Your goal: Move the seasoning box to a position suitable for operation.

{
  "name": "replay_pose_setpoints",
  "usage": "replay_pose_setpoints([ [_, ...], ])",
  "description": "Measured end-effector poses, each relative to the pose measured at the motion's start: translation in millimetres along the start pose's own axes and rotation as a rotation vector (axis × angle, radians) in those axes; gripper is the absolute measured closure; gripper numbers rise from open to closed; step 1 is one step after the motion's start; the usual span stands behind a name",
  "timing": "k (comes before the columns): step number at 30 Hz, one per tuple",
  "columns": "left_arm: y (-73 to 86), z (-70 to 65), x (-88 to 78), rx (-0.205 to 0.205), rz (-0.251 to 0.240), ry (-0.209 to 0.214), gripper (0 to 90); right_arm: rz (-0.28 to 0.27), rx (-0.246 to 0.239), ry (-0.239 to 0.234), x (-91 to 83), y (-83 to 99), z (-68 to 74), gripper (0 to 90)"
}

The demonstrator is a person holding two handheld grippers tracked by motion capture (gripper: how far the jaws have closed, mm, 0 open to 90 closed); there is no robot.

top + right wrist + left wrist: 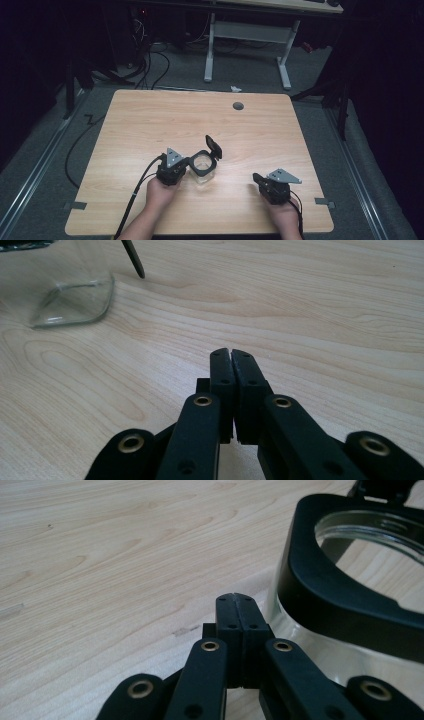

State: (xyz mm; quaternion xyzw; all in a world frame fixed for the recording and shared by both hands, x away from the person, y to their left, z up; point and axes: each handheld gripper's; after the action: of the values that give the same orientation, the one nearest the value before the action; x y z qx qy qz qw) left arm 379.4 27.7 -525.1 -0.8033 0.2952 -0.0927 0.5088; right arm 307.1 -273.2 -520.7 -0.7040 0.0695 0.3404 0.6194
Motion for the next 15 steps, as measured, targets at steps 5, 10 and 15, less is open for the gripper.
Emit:
replay_pose_setpoints([
  [5, 6.2, -11.1, -12.2, 0.002, 0.006, 0.027, 90.0, -0.012, -0.005, -0.011, -0.8, -0.6, 1.7, 88.8],
  [10, 15.3, -23.3, -22.6, 0.005, 0.017, 0.053, 90.0, -0.015, -0.026, -0.027, 0.2, -1.8, 7.2, 89.9],
  [15, 22.9, -33.3, -28.4, 0.018, 0.036, 0.076, 90.0, -0.016, -0.06, -0.058, 7.8, -5.1, 22.2, 90.0],
])
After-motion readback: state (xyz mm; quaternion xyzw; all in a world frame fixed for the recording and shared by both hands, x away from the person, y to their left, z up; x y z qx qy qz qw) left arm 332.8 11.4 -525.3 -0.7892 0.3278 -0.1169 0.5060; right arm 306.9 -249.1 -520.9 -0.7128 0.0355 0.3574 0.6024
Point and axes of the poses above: each handheld gripper's, and its own axes: x roughly forward along the jaws, y roughly out of its underside, z roughly to its left, and after that the axes turned 3 degrees about y, right-handed
